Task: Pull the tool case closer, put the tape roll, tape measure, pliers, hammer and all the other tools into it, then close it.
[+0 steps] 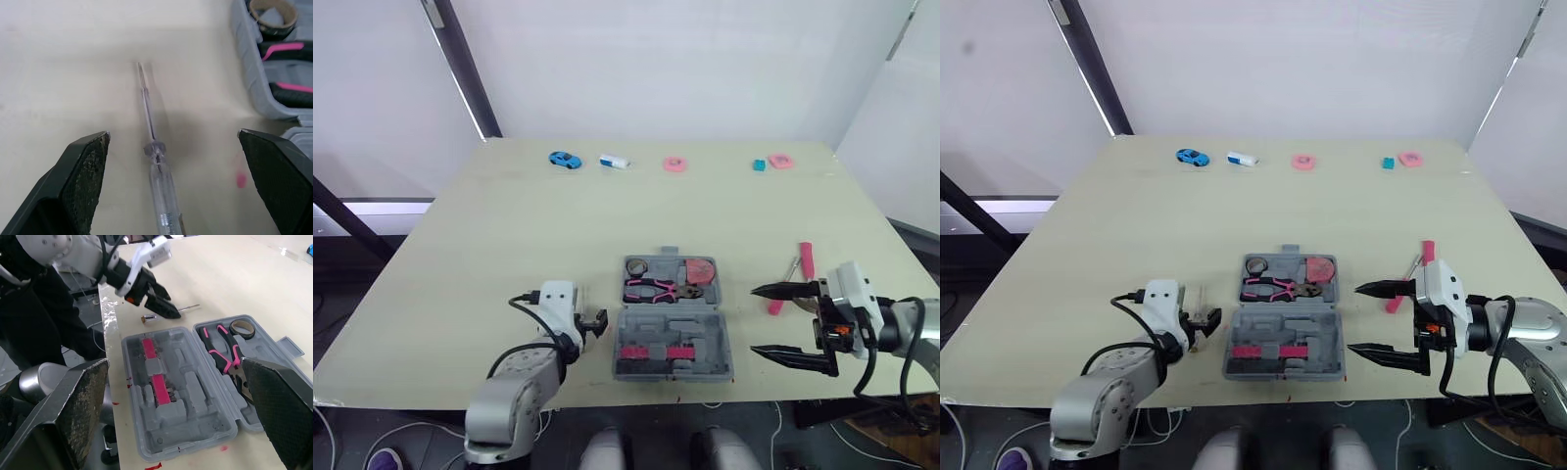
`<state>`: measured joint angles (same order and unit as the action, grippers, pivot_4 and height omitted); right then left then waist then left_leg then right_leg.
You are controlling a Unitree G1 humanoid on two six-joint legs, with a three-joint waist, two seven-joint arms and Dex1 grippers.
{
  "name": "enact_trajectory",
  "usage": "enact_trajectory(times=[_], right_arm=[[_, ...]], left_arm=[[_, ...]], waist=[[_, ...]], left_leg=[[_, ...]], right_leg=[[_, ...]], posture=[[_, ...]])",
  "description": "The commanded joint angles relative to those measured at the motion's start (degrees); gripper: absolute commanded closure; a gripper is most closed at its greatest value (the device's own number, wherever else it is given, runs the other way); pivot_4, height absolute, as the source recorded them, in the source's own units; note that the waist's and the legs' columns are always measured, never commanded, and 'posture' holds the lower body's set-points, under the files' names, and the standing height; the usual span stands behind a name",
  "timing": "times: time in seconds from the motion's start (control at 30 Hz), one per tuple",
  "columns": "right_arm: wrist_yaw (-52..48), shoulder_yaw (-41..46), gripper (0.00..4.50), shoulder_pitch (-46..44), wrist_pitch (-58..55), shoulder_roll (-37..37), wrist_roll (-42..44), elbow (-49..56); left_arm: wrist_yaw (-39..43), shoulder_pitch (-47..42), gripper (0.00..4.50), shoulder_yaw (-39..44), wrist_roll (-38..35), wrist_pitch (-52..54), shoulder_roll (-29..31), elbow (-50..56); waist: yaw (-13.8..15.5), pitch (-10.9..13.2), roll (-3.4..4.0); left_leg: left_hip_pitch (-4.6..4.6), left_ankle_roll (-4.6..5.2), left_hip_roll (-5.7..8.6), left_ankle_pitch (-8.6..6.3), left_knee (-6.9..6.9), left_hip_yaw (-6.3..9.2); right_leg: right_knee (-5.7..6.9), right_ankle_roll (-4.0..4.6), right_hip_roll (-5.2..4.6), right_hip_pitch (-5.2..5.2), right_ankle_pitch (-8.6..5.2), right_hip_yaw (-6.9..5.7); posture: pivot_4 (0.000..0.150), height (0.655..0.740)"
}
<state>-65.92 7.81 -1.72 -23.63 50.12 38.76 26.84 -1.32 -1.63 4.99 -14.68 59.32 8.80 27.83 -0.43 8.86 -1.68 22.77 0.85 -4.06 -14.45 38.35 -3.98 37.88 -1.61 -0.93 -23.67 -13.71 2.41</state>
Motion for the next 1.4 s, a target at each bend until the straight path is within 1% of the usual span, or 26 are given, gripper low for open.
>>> enact_trajectory(times=[0.03,0.2,0.27,0.3,0.33,0.37,0.43,0.47,0.57,0.6,0.8,0.9,1.0,1.07,1.1,1.2,1.27,1.33,1.4], right_arm=[[-0.41,2.4,0.0,-1.21,-0.32,0.81,1.65,1.23],[-0.2,2.4,0.0,-2.54,-0.74,0.64,2.39,0.73],[0.58,2.58,0.0,-3.39,-0.52,-0.28,2.93,0.98],[0.9,2.48,0.0,-3.73,-0.66,-0.48,3.21,1.18],[1.21,2.38,0.0,-4.01,-0.85,-0.63,3.44,1.29],[1.37,2.29,0.0,-4.18,-1.03,-0.7,3.56,1.35],[1.6,2.04,0.0,-4.36,-0.97,-0.95,3.4,1.3],[1.68,1.86,0.0,-4.39,-0.88,-1.09,3.26,1.31],[1.95,1.51,0.0,-4.29,-0.68,-1.52,2.98,1.48],[2.04,1.41,0.0,-4.23,-0.61,-1.67,2.9,1.56],[2.43,0.89,0.0,-4.63,-0.36,-2.47,2.44,1.36],[2.5,0.9,0.0,-4.55,-0.04,-2.82,2.2,1.13],[2.67,1.1,0.0,-4.56,0.5,-3.49,1.92,0.65],[2.98,0.9,0.0,-4.89,0.84,-4.12,1.64,0.31],[3.19,0.86,0.0,-4.95,1.09,-4.51,1.51,0.19],[3.58,0.72,0.0,-4.61,1.9,-5.38,0.8,0.08],[3.73,1.01,0.0,-3.8,2.35,-5.63,0.26,0.32],[3.93,1.53,0.0,-2.82,2.74,-5.6,-0.21,0.63],[4.26,2.78,0.0,-1.07,3.31,-5.29,-0.65,1.07]], left_arm=[[-1.44,0.11,0.04,-1.45,2.35,-3.29,-1.37,-1.96],[-2.09,0.46,0.04,-0.11,2.83,-5.1,-3.82,-5.18],[-2.15,0.88,1.02,0.33,2.58,-4.55,-4.55,-4.98],[-2.07,1.36,1.02,0.37,2.55,-4.16,-4.64,-4.25],[-2.02,1.93,1.27,0.62,2.31,-3.46,-4.82,-3.3],[-1.97,2.31,1.72,0.8,2.17,-2.96,-4.96,-2.64],[-1.61,3.18,2.21,0.82,2.25,-2.36,-4.7,-1.56],[-1.43,3.5,2.85,0.84,2.32,-2.25,-4.57,-1.27],[-1.16,4.03,4.16,0.83,2.54,-2.01,-4.24,-0.73],[-1.07,4.13,4.44,0.84,2.54,-1.95,-4.2,-0.56],[0.98,4.46,4.43,1.35,1.9,-2.84,-3.04,0.15],[5.66,4.99,4.43,2.2,-0.09,-5.05,-0.15,2.38],[14.68,4.69,4.43,4.34,-5.32,-6.72,5.14,4.86],[21.95,4.19,4.43,5.27,-9.99,-6.17,9.93,5.47],[27.76,4.06,4.43,4.99,-12.26,-6.59,14.26,6.07],[40.93,1.27,4.43,4.28,-17.19,-7.2,25.28,5.34],[48.46,-2.12,4.43,1.31,-17.38,-9.05,32.25,3.1],[55.17,-5.99,4.43,-2.41,-17.01,-10.38,37.76,0.64],[61.83,-12.75,4.43,-9.03,-13.89,-12.97,42.24,-3.33]], waist=[[-0.01,0.01,-0.03],[-0.05,0.01,-0.02],[-0.08,0.0,-0.01],[-0.09,0.0,0.0],[-0.15,0.0,0.0],[-0.22,0.0,0.0],[-0.22,0.0,0.0],[-0.22,0.0,0.0],[-0.05,0.0,0.0],[-0.05,0.0,0.0],[-0.17,0.0,0.0],[-0.19,0.01,0.0],[-0.22,0.06,-0.08],[-0.23,0.08,-0.08],[-0.23,0.09,-0.07],[-0.23,0.16,-0.07],[-0.08,0.19,-0.03],[-0.01,0.23,-0.07],[0.26,0.25,-0.07]], left_leg=[[0.0,0.0,0.0,0.0,0.01,-0.01],[-0.02,0.0,-0.01,0.0,0.01,0.0],[-0.03,0.0,-0.01,0.0,0.01,0.0],[-0.03,0.0,-0.01,0.0,0.01,0.01],[-0.03,0.0,0.0,0.0,0.01,-0.02],[-0.03,0.0,0.0,0.0,0.01,-0.03],[-0.03,0.0,0.0,0.0,0.0,-0.04],[-0.02,0.0,0.0,0.0,-0.01,-0.03],[-0.02,0.0,0.0,-0.01,-0.02,-0.02],[-0.01,0.0,0.0,-0.01,-0.02,-0.02],[-0.02,0.0,0.0,-0.01,-0.02,-0.03],[-0.01,0.0,-0.01,-0.01,-0.04,-0.03],[0.03,0.0,-0.04,-0.01,-0.04,-0.02],[0.1,0.0,-0.09,-0.01,-0.04,-0.03],[0.1,0.0,-0.1,-0.01,-0.04,-0.03],[0.13,-0.01,-0.12,-0.01,-0.06,-0.05],[0.15,-0.01,-0.11,-0.01,-0.1,-0.05],[0.19,-0.01,-0.09,-0.01,-0.1,-0.09],[0.21,-0.01,-0.07,-0.02,-0.16,-0.15]], right_leg=[[-0.01,0.0,0.0,0.0,0.0,0.0],[0.0,-0.01,0.01,0.0,0.0,-0.01],[0.01,-0.08,0.01,0.0,-0.04,-0.01],[0.01,-0.15,0.01,0.0,-0.09,-0.02],[0.0,-0.16,0.0,0.0,-0.09,0.0],[0.0,-0.16,0.0,0.0,-0.09,0.01],[-0.01,-0.15,0.0,0.0,-0.08,0.03],[-0.02,-0.15,0.0,0.0,-0.09,0.02],[-0.04,-0.15,-0.01,0.0,-0.09,0.01],[-0.04,-0.15,-0.02,0.0,-0.09,0.0],[-0.04,-0.17,-0.02,-0.01,-0.1,0.02],[-0.05,-0.16,-0.02,-0.02,-0.1,0.01],[-0.05,-0.15,-0.01,-0.07,-0.1,-0.01],[-0.03,-0.14,0.0,-0.19,-0.1,0.0],[-0.03,-0.14,-0.01,-0.2,-0.1,-0.01],[-0.03,-0.13,-0.01,-0.29,-0.1,0.01],[-0.05,-0.13,-0.09,-0.37,-0.1,0.07],[-0.08,-0.13,-0.09,-0.38,-0.1,0.07],[-0.15,-0.11,-0.09,-0.38,-0.09,0.08]], posture=[[0.15,0.74],[0.15,0.74],[0.15,0.74],[0.15,0.74],[0.15,0.74],[0.15,0.74],[0.15,0.74],[0.15,0.74],[0.15,0.74],[0.15,0.74],[0.15,0.74],[0.15,0.74],[0.15,0.74],[0.15,0.74],[0.15,0.74],[0.15,0.74],[0.15,0.74],[0.15,0.74],[0.15,0.74]])
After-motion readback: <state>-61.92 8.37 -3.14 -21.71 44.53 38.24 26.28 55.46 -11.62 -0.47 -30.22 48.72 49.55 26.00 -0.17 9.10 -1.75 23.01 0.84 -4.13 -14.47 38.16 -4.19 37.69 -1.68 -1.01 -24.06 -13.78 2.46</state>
